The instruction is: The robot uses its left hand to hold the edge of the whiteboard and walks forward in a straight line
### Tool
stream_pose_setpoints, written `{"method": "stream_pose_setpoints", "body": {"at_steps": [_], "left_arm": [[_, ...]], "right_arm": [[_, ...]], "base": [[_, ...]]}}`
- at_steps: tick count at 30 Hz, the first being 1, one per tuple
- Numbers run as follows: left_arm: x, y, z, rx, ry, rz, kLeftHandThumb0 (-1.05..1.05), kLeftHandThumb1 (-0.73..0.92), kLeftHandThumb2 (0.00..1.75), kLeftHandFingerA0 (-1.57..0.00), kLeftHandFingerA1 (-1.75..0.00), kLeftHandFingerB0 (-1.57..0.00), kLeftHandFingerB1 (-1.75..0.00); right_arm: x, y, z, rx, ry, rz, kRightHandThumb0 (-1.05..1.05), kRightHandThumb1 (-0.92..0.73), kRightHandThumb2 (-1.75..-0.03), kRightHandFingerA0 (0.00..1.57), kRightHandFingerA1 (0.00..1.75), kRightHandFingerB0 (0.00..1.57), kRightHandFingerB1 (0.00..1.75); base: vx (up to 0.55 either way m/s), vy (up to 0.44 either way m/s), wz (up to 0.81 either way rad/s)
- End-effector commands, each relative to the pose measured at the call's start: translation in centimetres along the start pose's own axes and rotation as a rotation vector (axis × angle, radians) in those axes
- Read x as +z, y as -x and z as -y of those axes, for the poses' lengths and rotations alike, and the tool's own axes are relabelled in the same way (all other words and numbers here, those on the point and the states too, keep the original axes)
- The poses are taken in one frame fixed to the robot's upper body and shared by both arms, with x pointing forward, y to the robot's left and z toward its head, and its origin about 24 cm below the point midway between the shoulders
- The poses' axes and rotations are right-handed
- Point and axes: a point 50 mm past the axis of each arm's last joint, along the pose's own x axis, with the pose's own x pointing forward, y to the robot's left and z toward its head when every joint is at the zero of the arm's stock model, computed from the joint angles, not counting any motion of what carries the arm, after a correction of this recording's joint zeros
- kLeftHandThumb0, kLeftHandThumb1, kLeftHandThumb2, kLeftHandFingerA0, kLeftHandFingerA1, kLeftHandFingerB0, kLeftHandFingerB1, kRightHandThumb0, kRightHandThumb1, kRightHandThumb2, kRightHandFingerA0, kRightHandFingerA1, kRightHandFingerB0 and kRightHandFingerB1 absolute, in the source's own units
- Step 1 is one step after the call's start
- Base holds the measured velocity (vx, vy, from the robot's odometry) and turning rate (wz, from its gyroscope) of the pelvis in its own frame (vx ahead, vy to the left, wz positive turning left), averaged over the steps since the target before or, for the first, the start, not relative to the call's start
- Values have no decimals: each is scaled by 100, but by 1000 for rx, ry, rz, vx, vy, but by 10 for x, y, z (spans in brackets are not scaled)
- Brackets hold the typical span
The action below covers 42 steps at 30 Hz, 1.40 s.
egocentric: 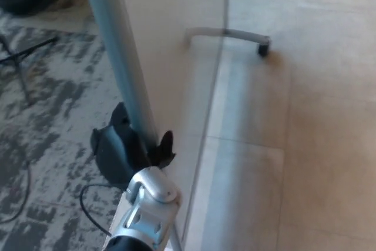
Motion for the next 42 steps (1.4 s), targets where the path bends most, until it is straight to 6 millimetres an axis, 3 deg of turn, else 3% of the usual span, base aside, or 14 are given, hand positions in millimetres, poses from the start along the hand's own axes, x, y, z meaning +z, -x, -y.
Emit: {"method": "stream_pose_setpoints", "body": {"at_steps": [1,5,8,11,20,21,25,26,28,34,35,40,41,42], "left_arm": [[38,10,13,-10,175,133,-23,40,106,-124,-122,-115,-113],[39,9,13,-12,166,147,-24,41,103,-123,-122,-114,-112],[41,9,14,-13,155,172,-23,41,101,-124,-124,-114,-113],[44,8,14,-15,184,193,-27,44,104,-122,-130,-114,-121],[50,3,14,-11,177,238,-23,43,101,-125,-127,-116,-119],[50,1,14,-8,175,248,-22,43,100,-123,-128,-115,-120],[51,0,14,-13,179,252,-22,42,100,-123,-129,-114,-122],[51,0,14,-18,168,263,-22,41,101,-122,-130,-113,-123],[53,-1,14,-23,174,282,-21,41,103,-120,-131,-111,-126],[57,-3,15,-14,152,289,-26,43,105,-124,-125,-114,-123],[60,-3,16,-19,156,297,-25,42,107,-123,-125,-114,-125],[64,-2,18,-23,154,299,-25,42,101,-112,-148,-101,-143],[65,-1,19,-20,148,304,-24,42,101,-111,-151,-99,-147],[66,-1,19,-21,148,307,-20,39,104,-125,-129,-119,-127]], "right_arm": [[2,0,0,-6,-6,25,-37,-59,-57,55,59,48,36],[2,0,-1,-2,-3,15,-38,-59,-57,75,81,48,35],[2,0,-2,4,0,20,-45,-48,-81,51,63,40,49],[2,1,-3,14,-6,26,-39,-59,-58,52,49,47,34],[1,2,-4,10,2,21,-37,-58,-58,65,69,49,35],[2,2,-4,8,1,28,-44,-47,-80,64,73,42,50],[2,1,-4,16,-2,16,-39,-58,-58,62,65,49,35],[2,1,-4,13,4,26,-46,-46,-81,49,63,42,50],[4,0,-3,18,16,34,-38,-59,-57,60,62,47,35],[7,-2,-4,26,22,42,-40,-59,-58,62,63,47,35],[7,-1,-4,23,2,44,-44,-47,-81,50,64,40,49],[7,-1,-6,31,20,40,-38,-59,-58,58,56,47,35],[7,-1,-6,31,12,38,-45,-48,-82,51,63,40,49],[7,-1,-6,32,13,38,-38,-58,-57,52,51,48,35]], "base": [[149,-92,29],[43,7,8],[152,136,-15],[224,236,-44],[294,163,-7],[276,-111,26],[228,-229,46],[309,-445,150],[261,-306,74],[232,-182,49],[278,-69,-6],[290,22,-10],[335,116,-25],[366,130,-35]]}}
